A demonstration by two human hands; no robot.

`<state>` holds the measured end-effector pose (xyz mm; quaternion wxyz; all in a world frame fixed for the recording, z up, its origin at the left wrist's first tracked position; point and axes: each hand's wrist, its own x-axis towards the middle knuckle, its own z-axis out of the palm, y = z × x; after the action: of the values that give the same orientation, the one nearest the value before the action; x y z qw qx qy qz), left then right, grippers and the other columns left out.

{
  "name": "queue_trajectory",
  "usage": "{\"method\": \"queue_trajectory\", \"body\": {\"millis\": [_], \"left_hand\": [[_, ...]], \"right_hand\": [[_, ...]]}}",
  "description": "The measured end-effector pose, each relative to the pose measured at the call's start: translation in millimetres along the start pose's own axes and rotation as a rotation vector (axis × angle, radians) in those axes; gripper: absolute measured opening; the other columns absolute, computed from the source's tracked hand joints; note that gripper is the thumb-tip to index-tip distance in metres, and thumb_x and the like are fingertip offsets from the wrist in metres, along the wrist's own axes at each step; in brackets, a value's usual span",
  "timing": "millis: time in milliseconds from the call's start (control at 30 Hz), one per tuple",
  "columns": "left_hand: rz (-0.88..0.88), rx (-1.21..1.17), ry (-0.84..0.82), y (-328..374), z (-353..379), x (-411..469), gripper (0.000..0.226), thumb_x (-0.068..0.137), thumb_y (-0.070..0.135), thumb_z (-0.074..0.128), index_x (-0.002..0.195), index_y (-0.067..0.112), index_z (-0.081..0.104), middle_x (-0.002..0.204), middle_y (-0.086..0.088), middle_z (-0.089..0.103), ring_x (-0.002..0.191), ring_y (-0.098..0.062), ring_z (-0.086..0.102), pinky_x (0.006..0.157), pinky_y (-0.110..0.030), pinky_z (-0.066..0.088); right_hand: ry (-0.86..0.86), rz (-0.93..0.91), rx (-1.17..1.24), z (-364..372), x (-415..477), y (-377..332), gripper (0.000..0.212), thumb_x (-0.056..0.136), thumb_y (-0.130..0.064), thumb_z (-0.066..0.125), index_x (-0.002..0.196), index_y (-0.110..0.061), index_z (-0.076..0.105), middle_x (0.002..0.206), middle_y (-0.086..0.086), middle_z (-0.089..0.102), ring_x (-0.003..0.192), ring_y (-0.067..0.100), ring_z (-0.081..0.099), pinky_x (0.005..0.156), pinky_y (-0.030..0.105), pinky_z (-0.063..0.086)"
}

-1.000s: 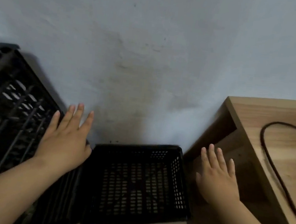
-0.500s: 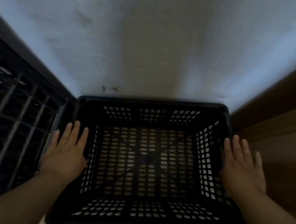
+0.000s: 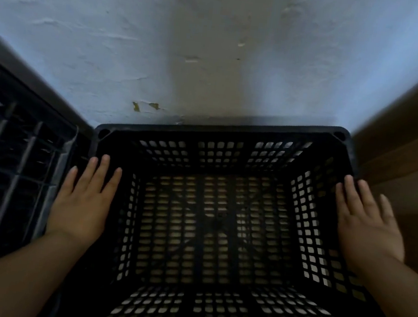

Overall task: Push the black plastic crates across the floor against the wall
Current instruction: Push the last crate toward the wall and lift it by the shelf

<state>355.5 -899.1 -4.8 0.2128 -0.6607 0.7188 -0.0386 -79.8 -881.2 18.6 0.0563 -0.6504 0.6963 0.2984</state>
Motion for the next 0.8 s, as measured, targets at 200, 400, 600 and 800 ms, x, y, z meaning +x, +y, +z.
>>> {"method": "queue_trajectory", "body": {"millis": [200, 400, 600, 800], "left_hand": [[0.095, -0.042, 0.012, -11.2, -15.8, -56.2, 0.101, 0.062, 0.006, 0.071, 0.145, 0.015, 0.014, 0.153, -0.014, 0.001, 0.143, -0.024, 0.001, 0.106, -0.033, -0.030], [0.181, -0.095, 0.046, -31.3, -50.6, -156.1, 0.106, 0.029, -0.011, 0.078, 0.130, 0.005, 0.050, 0.143, -0.021, 0.038, 0.134, -0.028, 0.028, 0.116, -0.034, -0.010], [0.220, -0.109, 0.048, -54.2, -97.2, -263.4, 0.102, 0.036, -0.011, 0.076, 0.132, 0.009, 0.048, 0.145, -0.017, 0.030, 0.131, -0.026, 0.034, 0.112, -0.033, -0.016], [0.356, -0.019, 0.064, -88.5, -139.0, -362.1, 0.104, 0.015, -0.006, 0.082, 0.117, 0.007, 0.063, 0.127, -0.020, 0.057, 0.116, -0.027, 0.050, 0.114, -0.032, -0.005]], "right_hand": [[0.007, -0.004, -0.067, -6.8, -61.0, 12.4, 0.067, 0.085, -0.014, 0.019, 0.137, -0.019, -0.023, 0.146, 0.003, -0.035, 0.099, 0.016, -0.066, 0.087, 0.037, -0.040], [-0.044, -0.020, -0.145, -31.2, -162.4, 25.6, 0.062, 0.089, -0.014, 0.014, 0.129, -0.017, -0.034, 0.138, 0.006, -0.046, 0.083, 0.022, -0.070, 0.079, 0.041, -0.041], [-0.103, -0.040, -0.151, -56.9, -276.1, 34.8, 0.058, 0.094, -0.015, 0.014, 0.129, -0.014, -0.032, 0.137, 0.011, -0.047, 0.072, 0.023, -0.070, 0.075, 0.040, -0.040], [0.164, -0.140, 0.040, -57.3, -374.5, 61.7, 0.075, 0.080, -0.018, 0.055, 0.144, -0.013, 0.014, 0.150, 0.003, -0.022, 0.105, 0.015, -0.064, 0.087, 0.036, -0.043]]}}
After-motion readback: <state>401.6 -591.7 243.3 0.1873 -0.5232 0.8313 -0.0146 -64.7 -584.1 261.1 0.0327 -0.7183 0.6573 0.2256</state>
